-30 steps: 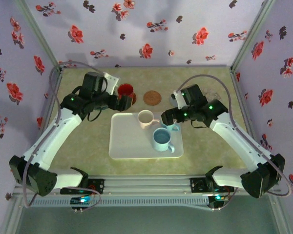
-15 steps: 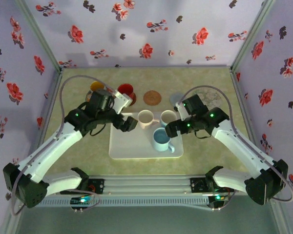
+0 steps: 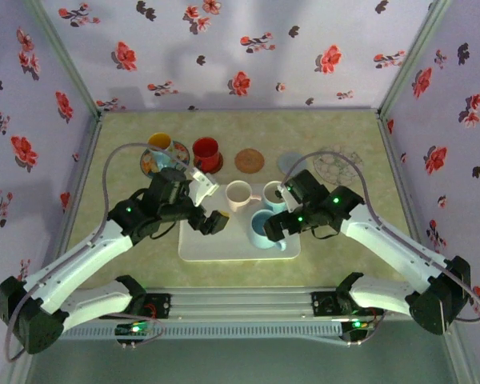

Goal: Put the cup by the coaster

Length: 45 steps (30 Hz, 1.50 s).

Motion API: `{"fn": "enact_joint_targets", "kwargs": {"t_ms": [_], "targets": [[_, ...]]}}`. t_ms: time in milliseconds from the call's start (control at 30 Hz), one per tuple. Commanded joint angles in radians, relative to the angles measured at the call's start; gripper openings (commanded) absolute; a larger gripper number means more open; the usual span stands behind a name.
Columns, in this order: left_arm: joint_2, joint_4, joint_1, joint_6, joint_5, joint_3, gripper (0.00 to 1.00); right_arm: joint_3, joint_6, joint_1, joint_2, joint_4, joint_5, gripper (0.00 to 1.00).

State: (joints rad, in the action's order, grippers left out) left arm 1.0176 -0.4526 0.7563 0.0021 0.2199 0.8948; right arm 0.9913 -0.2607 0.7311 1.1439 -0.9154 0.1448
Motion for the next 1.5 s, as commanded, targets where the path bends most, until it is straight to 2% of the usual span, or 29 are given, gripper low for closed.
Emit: {"fn": "enact_joint_targets", "kwargs": {"t_ms": [0, 633, 867, 1233, 1467], "targets": [[-0.046, 0.049, 0.012, -0.014, -0.033, -0.032, 1.00, -0.030, -0.057, 0.014, -0.003, 0.019, -0.033, 0.98], [-0.178, 0.065, 0.021, -0.070, -0.069, -0.167, 1.00, -0.165, -0.151, 0.040, 0.057, 0.130, 0.005, 0.84], [-0.179, 0.064, 0.025, -0.068, -0.038, -0.194, 1.00, -0.165, -0.132, 0.052, 0.110, 0.160, 0.015, 0.79], [-0.178, 0.092, 0.031, -0.076, -0.030, -0.223, 1.00, -0.122, -0.091, 0.080, 0.244, 0.164, -0.012, 0.65], [-0.170, 0.107, 0.031, -0.068, -0.033, -0.223, 1.00, -0.108, -0.082, 0.111, 0.271, 0.184, -0.016, 0.58]]}}
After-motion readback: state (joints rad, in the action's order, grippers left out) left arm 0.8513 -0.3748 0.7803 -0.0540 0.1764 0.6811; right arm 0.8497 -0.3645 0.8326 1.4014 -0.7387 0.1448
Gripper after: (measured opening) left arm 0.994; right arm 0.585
